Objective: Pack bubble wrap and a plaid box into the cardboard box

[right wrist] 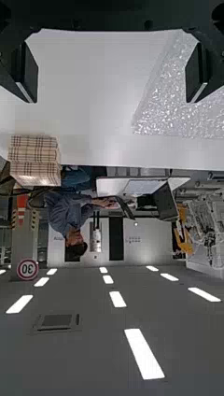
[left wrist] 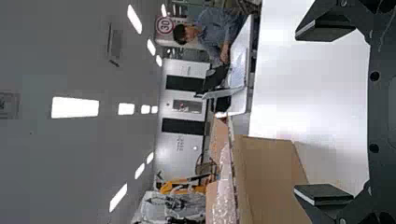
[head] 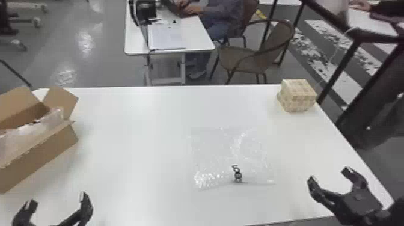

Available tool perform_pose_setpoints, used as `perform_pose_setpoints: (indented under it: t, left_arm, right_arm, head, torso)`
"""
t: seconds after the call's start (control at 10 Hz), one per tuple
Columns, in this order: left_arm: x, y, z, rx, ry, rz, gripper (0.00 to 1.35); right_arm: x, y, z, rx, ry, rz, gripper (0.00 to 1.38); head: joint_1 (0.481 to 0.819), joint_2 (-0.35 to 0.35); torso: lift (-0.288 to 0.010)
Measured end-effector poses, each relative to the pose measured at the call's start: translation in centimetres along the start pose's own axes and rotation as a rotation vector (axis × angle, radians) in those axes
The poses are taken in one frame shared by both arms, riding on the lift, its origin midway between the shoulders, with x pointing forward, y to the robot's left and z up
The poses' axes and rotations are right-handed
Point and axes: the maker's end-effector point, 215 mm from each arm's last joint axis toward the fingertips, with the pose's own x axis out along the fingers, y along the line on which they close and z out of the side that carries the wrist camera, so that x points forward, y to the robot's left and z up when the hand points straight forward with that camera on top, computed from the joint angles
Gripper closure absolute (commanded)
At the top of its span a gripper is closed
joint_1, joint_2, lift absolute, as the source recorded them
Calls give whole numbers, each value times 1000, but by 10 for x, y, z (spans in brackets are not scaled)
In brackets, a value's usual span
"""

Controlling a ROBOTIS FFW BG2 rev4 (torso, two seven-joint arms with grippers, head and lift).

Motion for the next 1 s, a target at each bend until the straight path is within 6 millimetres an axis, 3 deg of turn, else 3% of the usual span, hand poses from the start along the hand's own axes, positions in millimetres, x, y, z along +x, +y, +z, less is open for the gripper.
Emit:
perform_pose_setpoints:
  t: [0.2,0.5,1.0]
  left_arm:
    - [-10,-11,-20,20,54,-31,154]
    - [-9,-13,-23,33,63,-53,154]
    - [-5,-12,-21,30,62,-63,156]
  right_arm:
    - [5,30,-3,-35,8,31,111]
    - [14,77,-15,-23,28,95,111]
    - [18,80,-18,22,22,96,111]
  head:
    - [695,-87]
    - [695,-17]
    - [695,-7]
  torso:
    - [-110]
    - [-110]
    - [-110]
